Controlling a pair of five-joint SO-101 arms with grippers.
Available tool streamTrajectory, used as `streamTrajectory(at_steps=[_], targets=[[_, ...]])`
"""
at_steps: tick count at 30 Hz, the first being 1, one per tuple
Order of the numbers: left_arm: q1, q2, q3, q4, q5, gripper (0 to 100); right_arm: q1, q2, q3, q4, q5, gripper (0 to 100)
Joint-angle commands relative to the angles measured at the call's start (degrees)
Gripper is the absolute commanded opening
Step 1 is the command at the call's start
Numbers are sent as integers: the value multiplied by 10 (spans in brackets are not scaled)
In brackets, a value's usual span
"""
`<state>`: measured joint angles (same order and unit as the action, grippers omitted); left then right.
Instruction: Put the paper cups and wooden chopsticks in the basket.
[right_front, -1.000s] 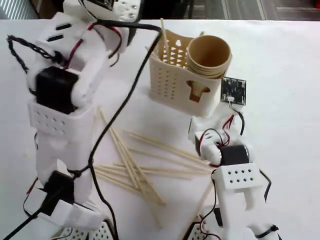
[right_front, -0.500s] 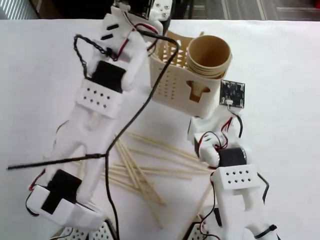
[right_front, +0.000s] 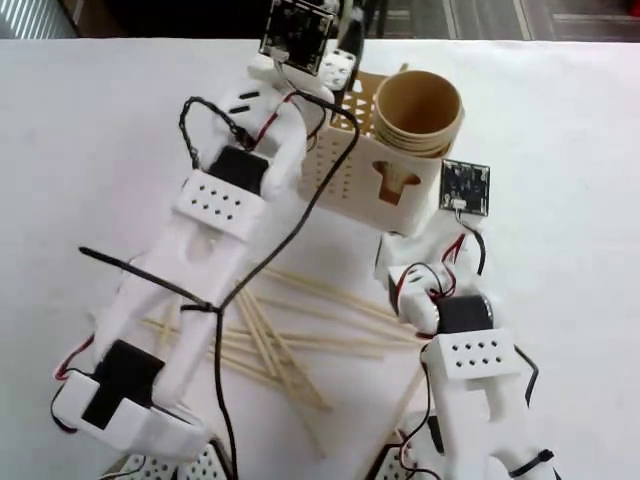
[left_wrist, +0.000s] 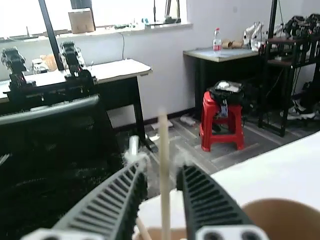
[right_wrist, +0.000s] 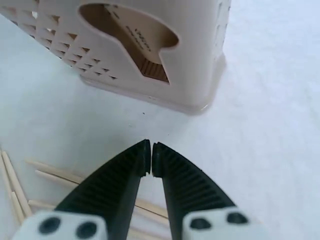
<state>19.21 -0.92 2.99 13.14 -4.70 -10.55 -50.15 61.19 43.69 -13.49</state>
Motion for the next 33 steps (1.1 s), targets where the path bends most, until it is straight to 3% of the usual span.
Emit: streamTrajectory(at_steps=[1, 8, 25, 33], targets=[[1, -36, -54, 96, 6, 156, 4, -14, -3, -10, 0, 18], [-29, -104, -113, 275, 6, 155, 4, -14, -3, -10, 0, 18], [-160, -194, -109, 725, 6, 154, 4, -9, 0, -10, 0, 18], [-179, -195, 55, 769, 1, 158, 4, -9, 1, -10, 0, 18]])
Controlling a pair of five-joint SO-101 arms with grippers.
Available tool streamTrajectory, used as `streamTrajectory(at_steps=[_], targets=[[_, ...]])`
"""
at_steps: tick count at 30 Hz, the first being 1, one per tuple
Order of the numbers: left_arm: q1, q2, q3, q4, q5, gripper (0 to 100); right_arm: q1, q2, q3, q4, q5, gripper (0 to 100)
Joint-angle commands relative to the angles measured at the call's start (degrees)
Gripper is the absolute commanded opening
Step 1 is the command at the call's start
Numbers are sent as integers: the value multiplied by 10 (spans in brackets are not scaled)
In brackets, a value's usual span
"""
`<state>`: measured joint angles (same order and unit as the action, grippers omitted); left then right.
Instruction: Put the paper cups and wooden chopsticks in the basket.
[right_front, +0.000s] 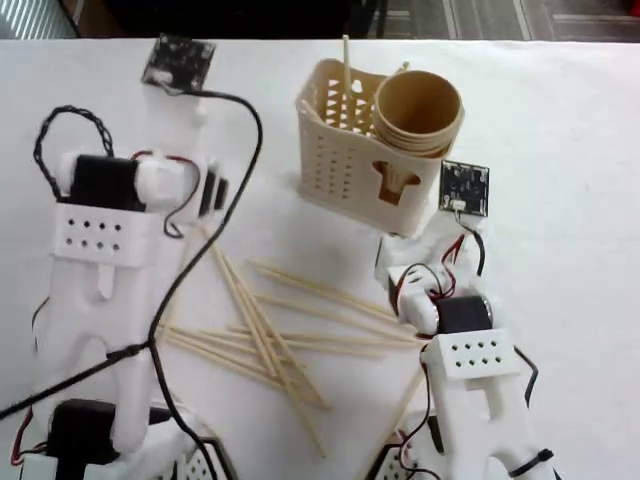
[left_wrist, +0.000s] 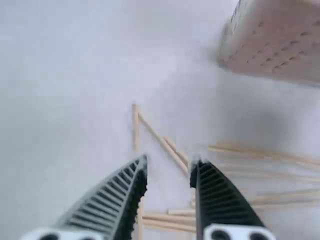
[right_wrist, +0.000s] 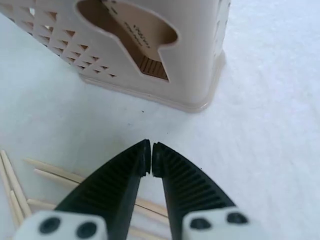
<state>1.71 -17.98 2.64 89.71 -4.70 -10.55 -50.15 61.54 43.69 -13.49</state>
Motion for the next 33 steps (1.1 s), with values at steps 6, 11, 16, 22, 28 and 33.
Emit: streamTrajectory(at_steps=[6, 11, 16, 22, 28, 33], targets=[[15, -24, 200, -21, 0, 159, 4, -8, -2, -10, 0, 18], [33, -23, 322, -105, 0, 159, 4, -8, 2, -10, 0, 18], [68, -23, 395, -187, 4, 164, 4, -8, 4, -11, 0, 18], [110, -23, 418, -196, 64, 289, 4, -8, 5, -11, 1, 18], [101, -22, 439, -225, 66, 286, 4, -8, 5, -11, 1, 18], [100, -22, 492, -294, 66, 286, 4, -8, 5, -11, 1, 18]])
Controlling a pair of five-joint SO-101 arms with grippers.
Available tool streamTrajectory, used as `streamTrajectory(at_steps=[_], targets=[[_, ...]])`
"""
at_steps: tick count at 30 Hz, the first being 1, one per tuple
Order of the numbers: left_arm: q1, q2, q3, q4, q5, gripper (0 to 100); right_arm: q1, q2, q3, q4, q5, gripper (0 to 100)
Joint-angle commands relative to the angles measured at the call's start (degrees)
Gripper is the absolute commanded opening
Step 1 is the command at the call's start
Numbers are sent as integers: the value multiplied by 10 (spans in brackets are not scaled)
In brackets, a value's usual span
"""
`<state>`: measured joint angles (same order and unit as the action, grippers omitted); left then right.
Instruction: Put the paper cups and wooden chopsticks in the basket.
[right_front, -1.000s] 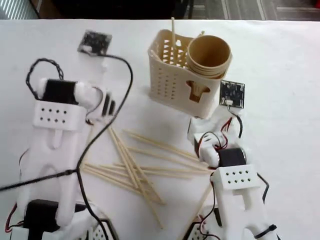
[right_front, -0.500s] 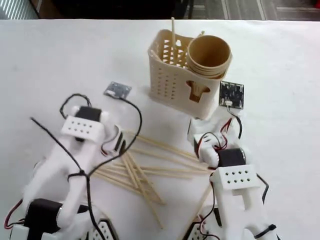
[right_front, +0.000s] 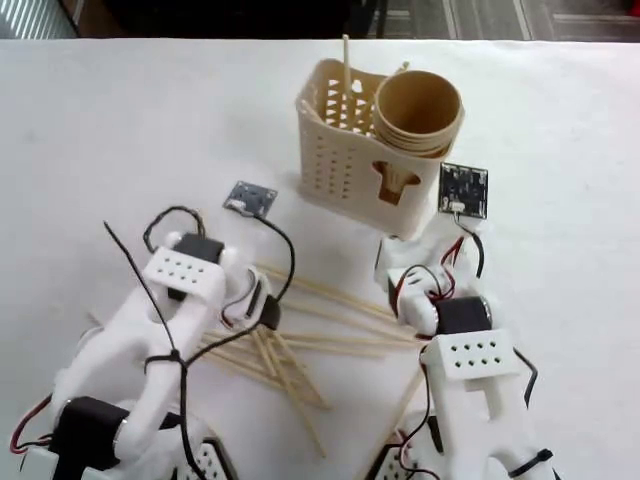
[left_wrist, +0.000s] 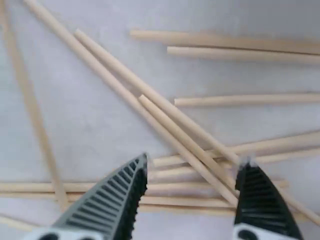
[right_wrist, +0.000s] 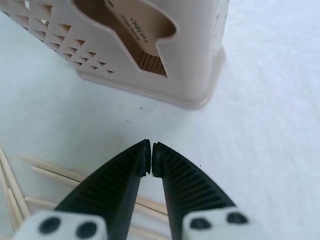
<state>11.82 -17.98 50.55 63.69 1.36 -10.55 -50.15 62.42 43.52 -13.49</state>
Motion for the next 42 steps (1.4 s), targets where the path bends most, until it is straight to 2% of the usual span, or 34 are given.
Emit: streamTrajectory(at_steps=[1, 11, 20, 23, 29, 36, 42], targets=[[-1, -22, 20, -43, 5, 286, 4, -8, -4, -9, 1, 18], [-1, 0, 66, -117, 10, 265, 4, -8, -4, -9, 1, 18], [3, 162, -62, -43, 5, 105, 5, -9, -4, -9, 1, 18], [4, 198, -101, -25, 4, 24, 6, -9, -4, -9, 1, 18], [3, 213, -164, -18, 5, 22, 6, -9, -4, -9, 1, 18], [-1, 212, -309, 91, 4, 22, 5, -10, -4, -9, 1, 18], [-3, 212, -481, 196, -35, 22, 5, -13, -4, -9, 1, 18]])
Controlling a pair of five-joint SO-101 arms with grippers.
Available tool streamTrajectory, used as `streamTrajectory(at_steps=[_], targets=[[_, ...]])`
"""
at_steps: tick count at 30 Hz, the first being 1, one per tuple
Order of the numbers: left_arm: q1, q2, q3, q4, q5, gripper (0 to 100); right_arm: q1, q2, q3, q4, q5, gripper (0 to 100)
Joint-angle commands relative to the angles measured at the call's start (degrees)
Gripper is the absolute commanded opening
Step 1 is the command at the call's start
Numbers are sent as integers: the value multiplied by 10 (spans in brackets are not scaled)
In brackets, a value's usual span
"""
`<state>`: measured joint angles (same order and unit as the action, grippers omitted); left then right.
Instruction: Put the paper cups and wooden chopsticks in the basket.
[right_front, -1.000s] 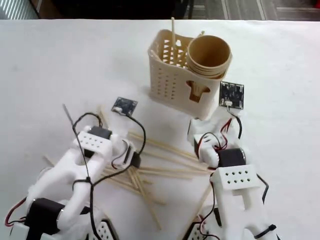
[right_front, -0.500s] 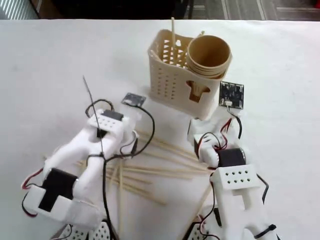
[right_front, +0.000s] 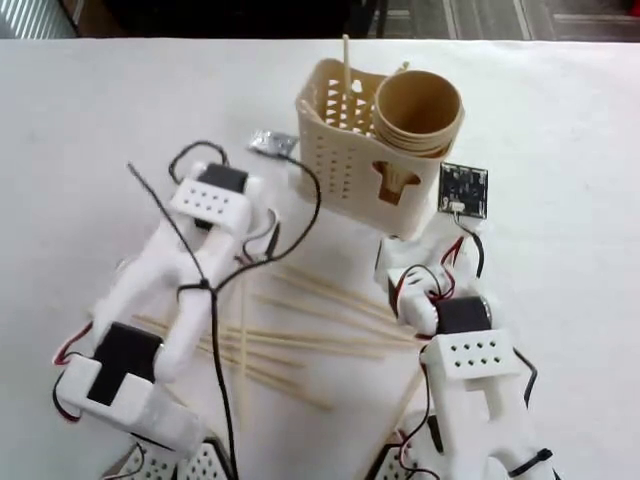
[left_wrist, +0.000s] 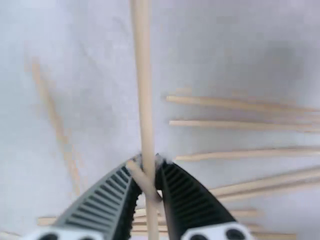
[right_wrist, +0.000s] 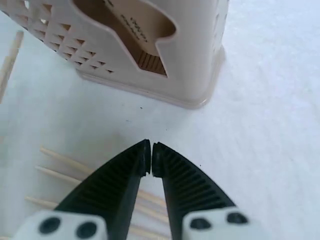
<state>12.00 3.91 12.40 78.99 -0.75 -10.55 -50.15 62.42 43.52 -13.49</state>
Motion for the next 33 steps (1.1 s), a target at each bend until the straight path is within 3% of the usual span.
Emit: streamTrajectory(at_steps=[1, 8, 13, 21, 33], targets=[[-9, -7, -131, 58, -14, 22, 5, -13, -4, -9, 1, 18], [-35, -7, -356, 120, -14, 22, 5, -13, -4, -9, 1, 18], [-29, -1, -497, 119, -12, 22, 5, -13, -4, -9, 1, 18], [-10, -1, -616, 21, -10, 22, 5, -14, -5, -9, 1, 18], [66, 0, -621, -170, -9, 22, 6, -14, -5, -9, 1, 18]])
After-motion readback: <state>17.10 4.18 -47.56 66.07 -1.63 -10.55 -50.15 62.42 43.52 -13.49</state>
